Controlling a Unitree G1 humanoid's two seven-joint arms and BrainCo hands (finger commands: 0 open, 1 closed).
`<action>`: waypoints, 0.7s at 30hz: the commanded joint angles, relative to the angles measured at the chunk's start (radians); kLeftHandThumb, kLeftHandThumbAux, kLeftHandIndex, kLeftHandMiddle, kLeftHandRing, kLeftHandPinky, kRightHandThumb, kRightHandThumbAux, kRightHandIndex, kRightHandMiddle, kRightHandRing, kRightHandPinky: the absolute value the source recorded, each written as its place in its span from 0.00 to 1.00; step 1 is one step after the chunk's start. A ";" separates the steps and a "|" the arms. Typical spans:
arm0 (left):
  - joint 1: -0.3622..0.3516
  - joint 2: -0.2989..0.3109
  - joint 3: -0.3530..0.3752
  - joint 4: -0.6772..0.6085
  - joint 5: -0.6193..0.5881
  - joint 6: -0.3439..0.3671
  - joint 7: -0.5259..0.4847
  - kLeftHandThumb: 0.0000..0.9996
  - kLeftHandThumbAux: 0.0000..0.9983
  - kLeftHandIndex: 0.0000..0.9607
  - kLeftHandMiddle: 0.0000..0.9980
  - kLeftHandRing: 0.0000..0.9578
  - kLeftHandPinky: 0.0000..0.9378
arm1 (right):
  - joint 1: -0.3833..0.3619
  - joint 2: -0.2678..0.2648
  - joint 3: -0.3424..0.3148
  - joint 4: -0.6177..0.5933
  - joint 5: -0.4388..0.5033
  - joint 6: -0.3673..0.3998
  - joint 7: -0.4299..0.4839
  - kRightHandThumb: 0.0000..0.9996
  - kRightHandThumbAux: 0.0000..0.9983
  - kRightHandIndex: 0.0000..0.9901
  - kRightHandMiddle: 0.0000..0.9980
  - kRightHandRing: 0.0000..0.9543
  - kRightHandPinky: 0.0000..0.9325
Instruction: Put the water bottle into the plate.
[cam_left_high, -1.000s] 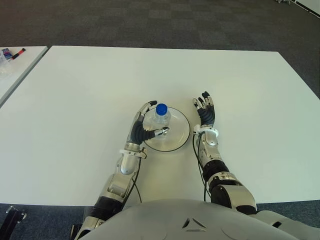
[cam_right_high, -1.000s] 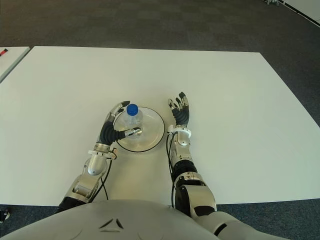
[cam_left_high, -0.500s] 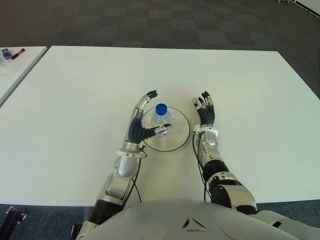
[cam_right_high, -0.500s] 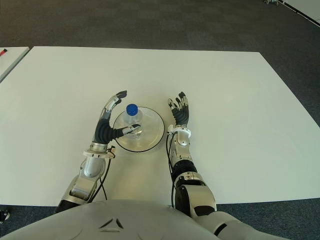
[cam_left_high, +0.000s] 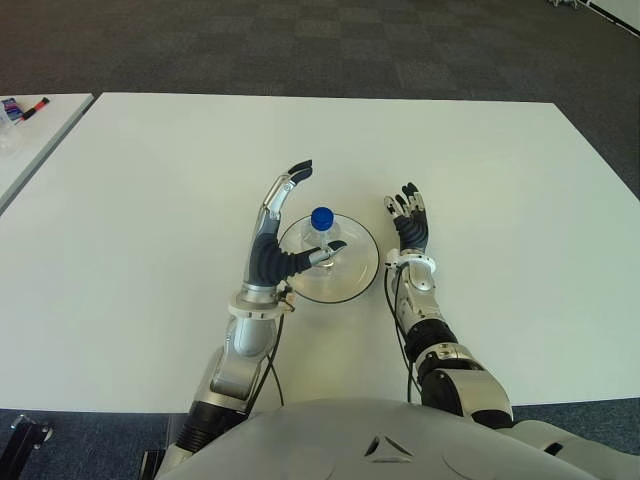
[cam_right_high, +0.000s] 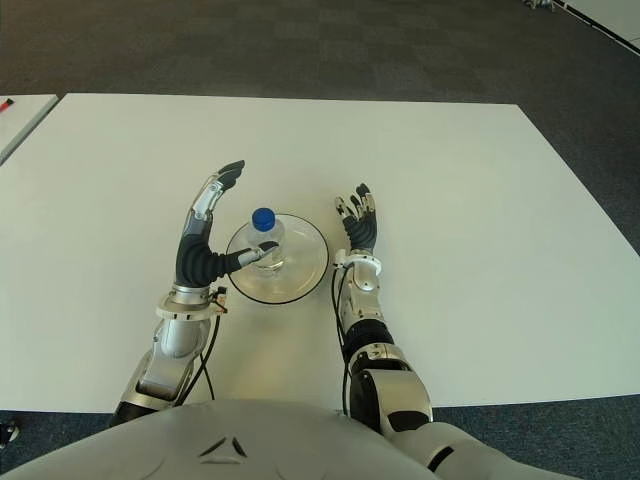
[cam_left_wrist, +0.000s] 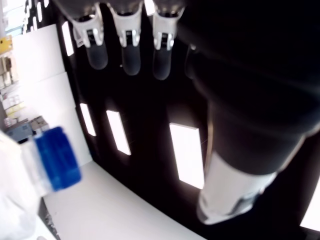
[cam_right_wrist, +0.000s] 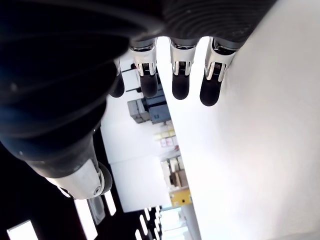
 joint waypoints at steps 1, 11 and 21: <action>0.030 -0.014 0.004 -0.026 0.012 -0.003 0.013 0.00 0.93 0.18 0.16 0.14 0.15 | 0.061 0.058 -0.002 0.057 0.003 0.061 -0.003 0.14 0.74 0.08 0.08 0.08 0.15; 0.074 -0.033 -0.005 -0.100 0.004 0.028 -0.008 0.00 0.94 0.19 0.17 0.15 0.16 | 0.060 0.060 -0.003 0.061 0.001 0.056 -0.002 0.15 0.72 0.07 0.07 0.08 0.14; 0.075 -0.051 0.033 -0.132 -0.060 0.140 -0.028 0.00 0.93 0.20 0.18 0.15 0.16 | 0.061 0.061 -0.002 0.059 0.000 0.052 0.001 0.15 0.72 0.07 0.07 0.08 0.14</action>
